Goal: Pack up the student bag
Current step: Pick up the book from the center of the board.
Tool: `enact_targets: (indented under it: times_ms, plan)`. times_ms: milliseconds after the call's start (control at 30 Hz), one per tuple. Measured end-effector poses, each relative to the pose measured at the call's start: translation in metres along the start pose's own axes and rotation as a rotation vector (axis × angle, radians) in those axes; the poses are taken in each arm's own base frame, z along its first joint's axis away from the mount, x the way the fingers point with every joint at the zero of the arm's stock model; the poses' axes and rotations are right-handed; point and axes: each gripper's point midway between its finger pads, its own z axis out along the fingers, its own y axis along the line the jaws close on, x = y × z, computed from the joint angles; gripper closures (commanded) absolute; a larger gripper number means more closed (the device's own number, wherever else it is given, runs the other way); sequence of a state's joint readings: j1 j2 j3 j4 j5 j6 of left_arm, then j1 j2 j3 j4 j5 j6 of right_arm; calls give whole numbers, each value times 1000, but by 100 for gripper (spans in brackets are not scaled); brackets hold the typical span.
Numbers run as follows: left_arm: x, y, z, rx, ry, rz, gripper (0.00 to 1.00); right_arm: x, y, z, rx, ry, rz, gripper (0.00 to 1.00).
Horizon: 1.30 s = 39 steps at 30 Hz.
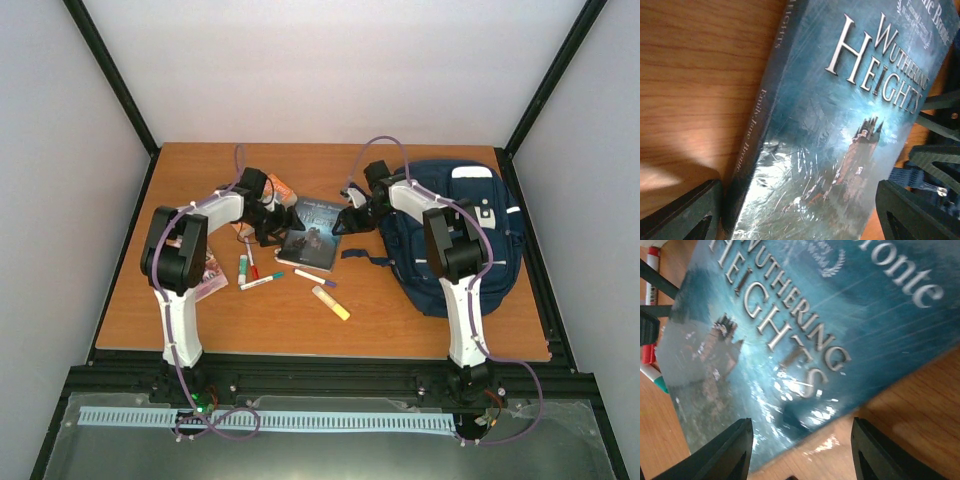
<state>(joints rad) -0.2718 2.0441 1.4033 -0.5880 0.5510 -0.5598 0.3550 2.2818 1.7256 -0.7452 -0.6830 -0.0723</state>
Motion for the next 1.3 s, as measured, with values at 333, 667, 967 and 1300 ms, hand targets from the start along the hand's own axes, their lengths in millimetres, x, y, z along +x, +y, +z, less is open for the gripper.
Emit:
enact_targets:
  times_ms: [333, 667, 967, 1300]
  plan:
    - [1, -14, 3, 97, 33, -96, 15, 1, 1, 1, -37, 1, 3, 49]
    - [-6, -28, 0, 164, 18, -129, 20, 1, -6, -4, -33, -2, 21, 49]
    - [-5, -60, -21, 241, -3, -100, 21, 2, -6, -4, -34, 0, 22, 48]
    - [8, -76, -34, 247, 7, -73, 29, 5, -2, -5, -68, 8, 35, 47]
